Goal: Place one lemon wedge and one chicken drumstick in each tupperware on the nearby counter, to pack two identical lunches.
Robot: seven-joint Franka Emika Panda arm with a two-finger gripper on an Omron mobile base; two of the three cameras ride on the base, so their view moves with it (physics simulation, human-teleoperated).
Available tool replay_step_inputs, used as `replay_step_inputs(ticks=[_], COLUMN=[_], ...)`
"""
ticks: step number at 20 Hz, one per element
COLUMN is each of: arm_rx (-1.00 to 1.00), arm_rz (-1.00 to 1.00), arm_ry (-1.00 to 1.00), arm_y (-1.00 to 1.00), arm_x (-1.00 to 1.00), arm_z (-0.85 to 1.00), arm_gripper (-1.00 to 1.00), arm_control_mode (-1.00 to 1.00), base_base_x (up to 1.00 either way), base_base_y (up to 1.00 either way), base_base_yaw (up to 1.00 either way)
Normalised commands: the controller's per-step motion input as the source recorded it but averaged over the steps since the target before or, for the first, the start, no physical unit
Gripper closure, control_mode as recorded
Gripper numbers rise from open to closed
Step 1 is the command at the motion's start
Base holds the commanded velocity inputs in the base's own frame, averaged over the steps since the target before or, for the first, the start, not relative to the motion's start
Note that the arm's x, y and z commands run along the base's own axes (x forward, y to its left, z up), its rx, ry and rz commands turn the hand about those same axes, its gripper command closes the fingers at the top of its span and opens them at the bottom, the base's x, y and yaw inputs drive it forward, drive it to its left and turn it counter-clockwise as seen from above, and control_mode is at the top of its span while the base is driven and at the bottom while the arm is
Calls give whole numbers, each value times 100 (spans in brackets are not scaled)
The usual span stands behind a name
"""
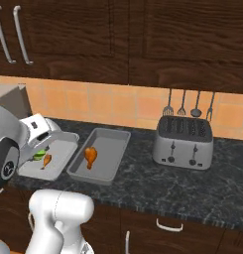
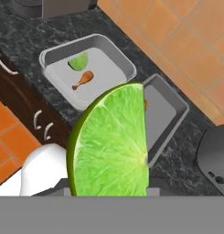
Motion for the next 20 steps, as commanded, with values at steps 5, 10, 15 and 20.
replay_step_inputs(ticks=[5, 10, 15, 20], arm_rx=[0, 17, -2, -4], arm_rz=[0, 10, -3, -22], arm_ry=[0, 14, 5, 0], arm_y=[0, -2, -3, -7], arm_x=[0, 56, 97, 74], arm_z=[0, -97, -96, -73], arm_gripper=[100, 100, 100, 100], arm_control_mode=[100, -100, -100, -100], base_base_x=[60, 0, 0, 0], base_base_y=[-5, 0, 0, 0], base_base_yaw=[12, 0, 0, 0])
